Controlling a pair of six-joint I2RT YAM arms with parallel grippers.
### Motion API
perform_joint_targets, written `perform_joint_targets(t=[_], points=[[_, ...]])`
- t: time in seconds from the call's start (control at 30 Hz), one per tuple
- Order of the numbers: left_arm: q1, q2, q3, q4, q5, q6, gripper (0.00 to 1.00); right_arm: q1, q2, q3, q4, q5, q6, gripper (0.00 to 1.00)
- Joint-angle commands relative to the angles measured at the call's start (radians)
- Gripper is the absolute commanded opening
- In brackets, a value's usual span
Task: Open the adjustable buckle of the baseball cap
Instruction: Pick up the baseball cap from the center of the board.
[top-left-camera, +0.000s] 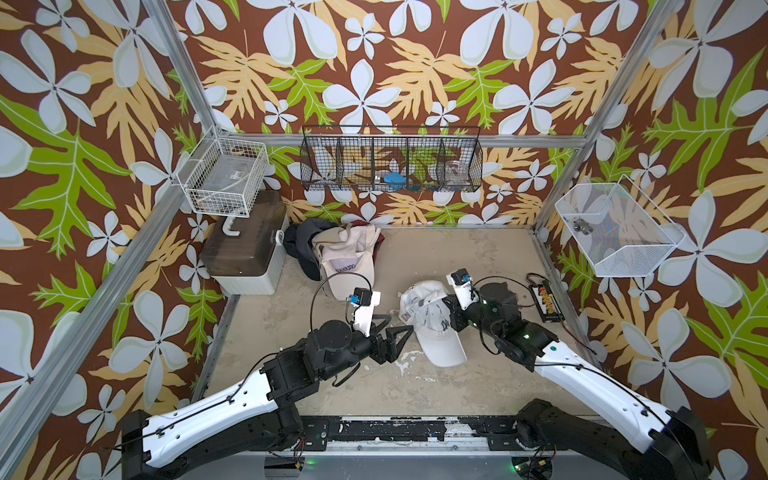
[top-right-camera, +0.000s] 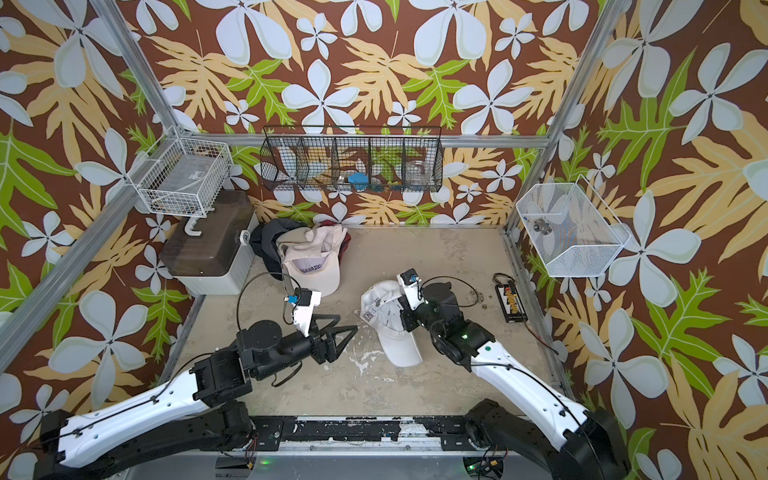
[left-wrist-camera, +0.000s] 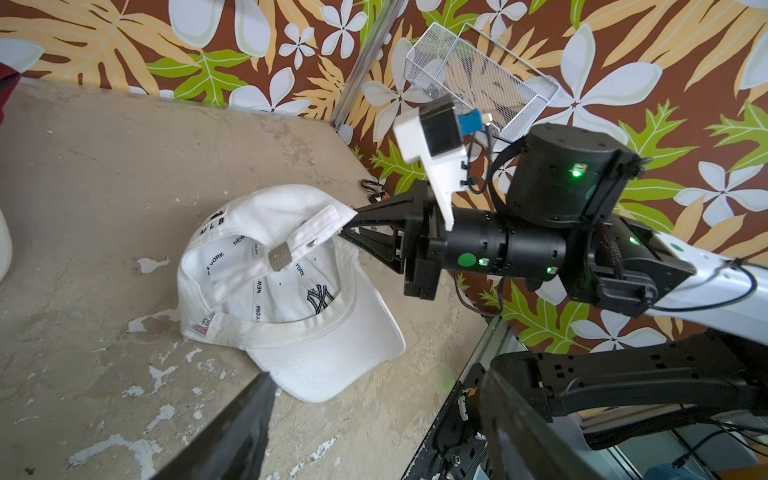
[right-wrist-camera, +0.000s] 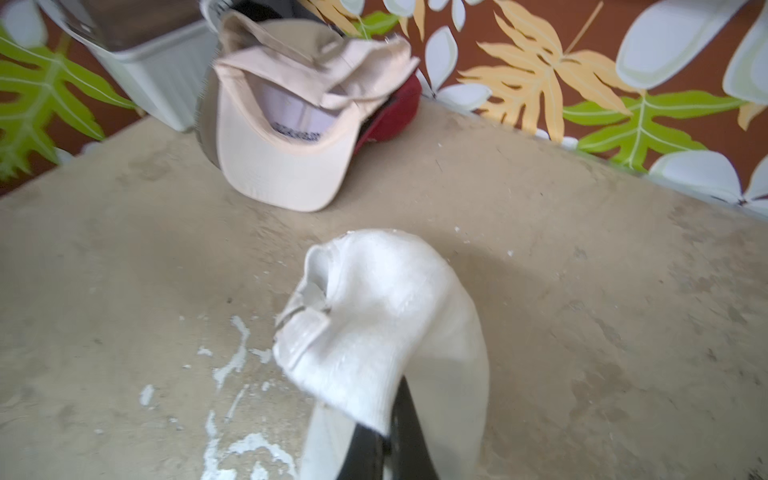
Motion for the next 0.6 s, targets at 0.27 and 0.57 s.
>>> perform_joint_targets(t=[0.27,0.57], points=[[-0.056,0.100,0.076,0.026,0.014,0.039,0.80,0.031,-0.171,-0.017,0.043,-0.164,0.079,0.03],[-0.102,0.178,0.132,0.035,-0.010,0.058,0.80,0.036,-0.218,-0.025,0.040,-0.238,0.111,0.00]])
